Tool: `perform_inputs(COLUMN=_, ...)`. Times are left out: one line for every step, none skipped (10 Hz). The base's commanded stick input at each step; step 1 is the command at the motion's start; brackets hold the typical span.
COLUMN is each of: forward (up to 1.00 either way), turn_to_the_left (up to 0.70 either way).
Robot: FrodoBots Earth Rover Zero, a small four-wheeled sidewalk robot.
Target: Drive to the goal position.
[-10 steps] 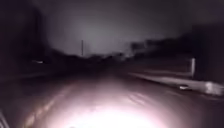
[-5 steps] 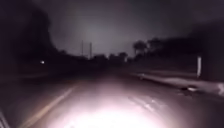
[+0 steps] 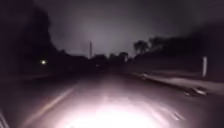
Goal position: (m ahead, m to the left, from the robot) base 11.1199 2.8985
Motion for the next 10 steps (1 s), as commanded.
perform_inputs(forward=0.70, turn_to_the_left=0.00)
perform_inputs(forward=0.70, turn_to_the_left=0.00)
perform_inputs(forward=0.70, turn_to_the_left=0.00)
perform_inputs(forward=0.70, turn_to_the_left=0.00)
perform_inputs(forward=0.70, turn_to_the_left=0.00)
perform_inputs(forward=0.70, turn_to_the_left=0.00)
perform_inputs(forward=0.70, turn_to_the_left=0.00)
perform_inputs(forward=0.70, turn_to_the_left=0.00)
perform_inputs(forward=0.70, turn_to_the_left=0.00)
perform_inputs(forward=0.70, turn_to_the_left=0.00)
